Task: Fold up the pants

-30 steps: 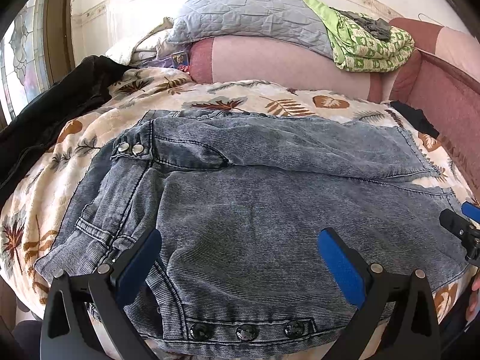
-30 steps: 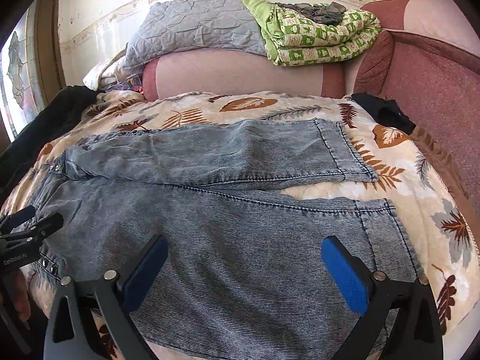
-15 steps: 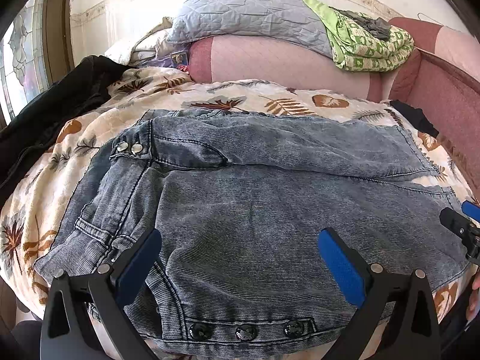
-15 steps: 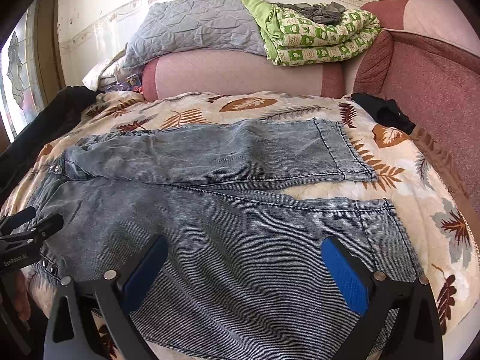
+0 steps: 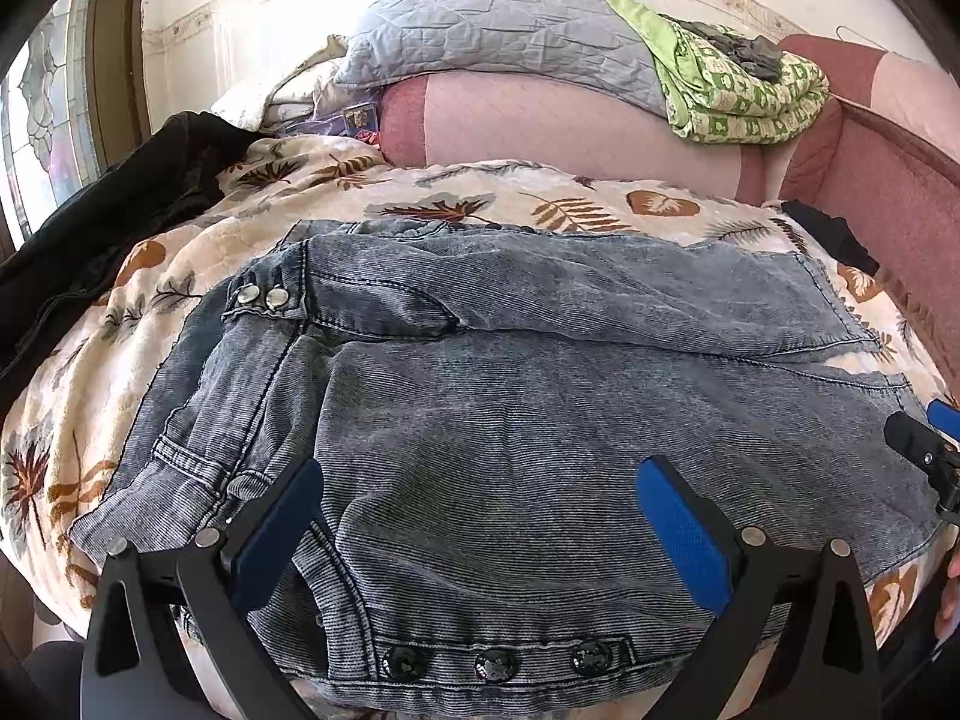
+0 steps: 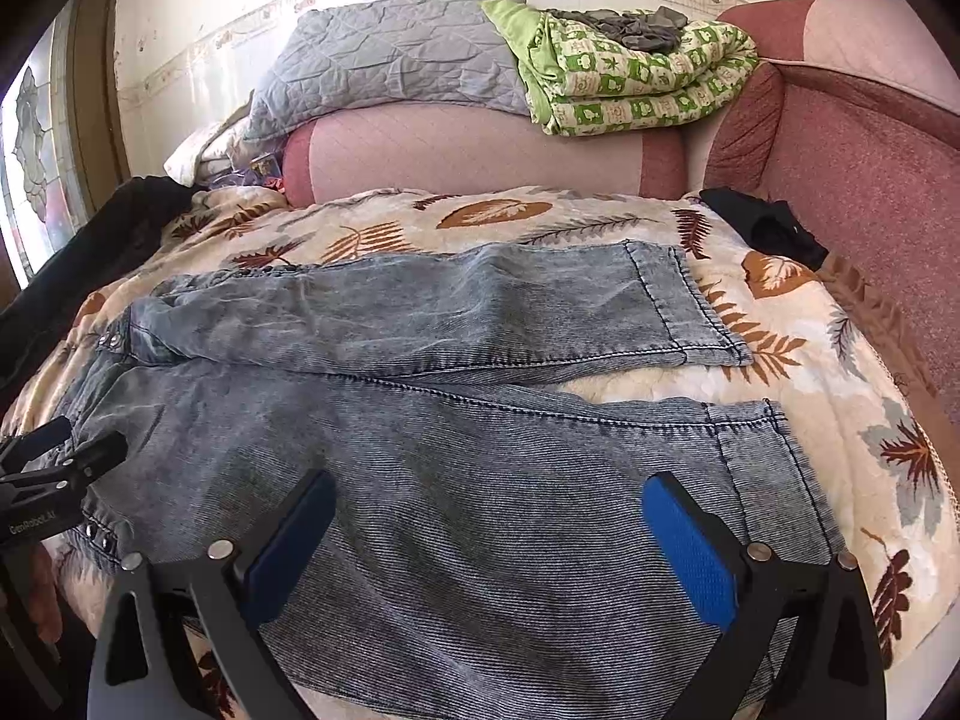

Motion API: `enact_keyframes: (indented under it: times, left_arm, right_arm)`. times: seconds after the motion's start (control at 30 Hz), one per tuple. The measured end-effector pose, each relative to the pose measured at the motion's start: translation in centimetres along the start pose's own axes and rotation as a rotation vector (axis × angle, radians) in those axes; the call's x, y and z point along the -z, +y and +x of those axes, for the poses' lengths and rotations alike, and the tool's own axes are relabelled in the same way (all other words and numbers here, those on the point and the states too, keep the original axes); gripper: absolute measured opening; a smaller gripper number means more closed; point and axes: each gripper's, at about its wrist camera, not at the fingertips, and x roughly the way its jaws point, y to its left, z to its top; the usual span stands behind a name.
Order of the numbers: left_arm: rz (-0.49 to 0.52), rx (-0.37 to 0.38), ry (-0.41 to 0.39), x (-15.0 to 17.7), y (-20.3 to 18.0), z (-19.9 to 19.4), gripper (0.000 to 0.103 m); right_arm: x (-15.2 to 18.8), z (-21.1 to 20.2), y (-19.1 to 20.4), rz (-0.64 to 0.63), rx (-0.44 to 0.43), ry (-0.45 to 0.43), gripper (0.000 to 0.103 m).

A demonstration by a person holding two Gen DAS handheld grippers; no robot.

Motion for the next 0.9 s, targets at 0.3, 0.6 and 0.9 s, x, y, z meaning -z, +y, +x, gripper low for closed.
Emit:
enact_keyframes:
  times: [0.3, 0.6, 0.9]
  left_arm:
    - [0.004, 0.000, -0.002, 0.05, 0.04, 0.07, 0.103]
    - [0.006, 0.001, -0.005, 0.09, 0.02, 0.05, 0.103]
    - [-0.006, 0.014, -0.003, -0.01, 0.22, -0.14, 0.103]
  right_arm:
    - [0.06, -0.03, 0.10, 0.001, 0.000, -0.005, 0.103]
    - [0.11, 0.00, 0.12, 0.002, -0.001, -0.005, 0.103]
    - [0.17, 0.04, 0.14, 0.001, 0.002, -0.003, 0.103]
